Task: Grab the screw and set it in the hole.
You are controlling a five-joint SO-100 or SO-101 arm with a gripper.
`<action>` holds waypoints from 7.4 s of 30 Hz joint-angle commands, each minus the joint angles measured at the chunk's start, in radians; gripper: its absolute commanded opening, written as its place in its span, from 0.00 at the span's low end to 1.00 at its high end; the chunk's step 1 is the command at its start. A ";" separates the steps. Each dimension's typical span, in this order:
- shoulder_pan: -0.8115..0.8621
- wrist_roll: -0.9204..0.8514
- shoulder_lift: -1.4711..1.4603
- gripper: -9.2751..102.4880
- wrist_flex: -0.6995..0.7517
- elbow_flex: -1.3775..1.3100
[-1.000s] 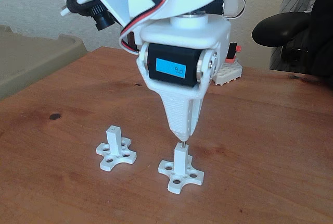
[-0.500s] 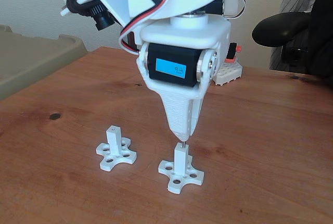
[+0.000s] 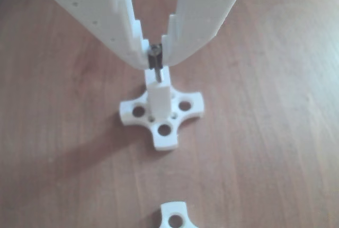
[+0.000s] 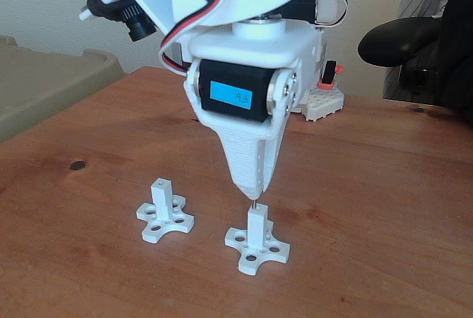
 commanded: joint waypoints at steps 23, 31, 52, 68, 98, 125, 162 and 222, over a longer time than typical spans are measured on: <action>-0.018 0.000 0.003 0.04 0.000 -0.083; -0.018 -0.003 0.009 0.04 0.008 -0.080; -0.025 0.002 0.011 0.04 0.009 -0.072; -0.026 0.003 -0.005 0.04 -0.006 -0.078; -0.020 0.026 0.012 0.13 0.040 -0.089; 0.029 0.015 0.058 0.17 0.075 -0.100; 0.107 -0.067 0.752 0.04 -0.021 0.531; 0.307 -0.021 2.046 0.04 -0.067 1.520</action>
